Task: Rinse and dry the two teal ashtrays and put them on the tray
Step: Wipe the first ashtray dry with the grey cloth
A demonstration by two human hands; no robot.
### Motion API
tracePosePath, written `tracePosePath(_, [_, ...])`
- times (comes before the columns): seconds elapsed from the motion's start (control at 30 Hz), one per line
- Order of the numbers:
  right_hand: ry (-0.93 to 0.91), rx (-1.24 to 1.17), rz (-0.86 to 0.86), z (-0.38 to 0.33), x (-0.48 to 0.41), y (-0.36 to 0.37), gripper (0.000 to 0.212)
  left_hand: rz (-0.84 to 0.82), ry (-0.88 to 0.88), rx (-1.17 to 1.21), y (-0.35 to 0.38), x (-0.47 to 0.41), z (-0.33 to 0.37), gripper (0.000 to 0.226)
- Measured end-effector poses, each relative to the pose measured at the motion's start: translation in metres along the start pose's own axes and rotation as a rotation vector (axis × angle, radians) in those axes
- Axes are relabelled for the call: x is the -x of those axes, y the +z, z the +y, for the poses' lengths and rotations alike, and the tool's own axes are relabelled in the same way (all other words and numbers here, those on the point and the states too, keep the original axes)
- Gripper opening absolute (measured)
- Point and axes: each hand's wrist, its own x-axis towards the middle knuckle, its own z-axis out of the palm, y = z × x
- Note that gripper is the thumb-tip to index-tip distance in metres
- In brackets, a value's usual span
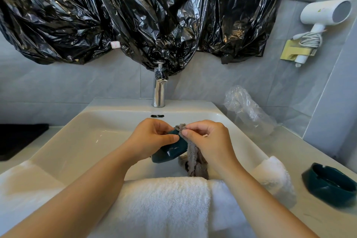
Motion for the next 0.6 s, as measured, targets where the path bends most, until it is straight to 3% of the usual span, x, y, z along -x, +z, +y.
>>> tracePosePath(0.1, [-0.046, 0.045, 0.004, -0.001, -0.001, 0.003, 0.012, -0.023, 0.025, -0.035, 0.001, 0.001, -0.001, 0.008])
tracePosePath(0.33, [0.204, -0.110, 0.120, 0.019, -0.010, -0.010, 0.014, -0.029, 0.054, 0.131, -0.004, 0.003, 0.000, 0.009])
tracePosePath(0.6, [0.050, -0.210, 0.056, 0.006, -0.007, -0.008, 0.013, -0.050, 0.046, 0.150, -0.003, 0.002, 0.000, 0.009])
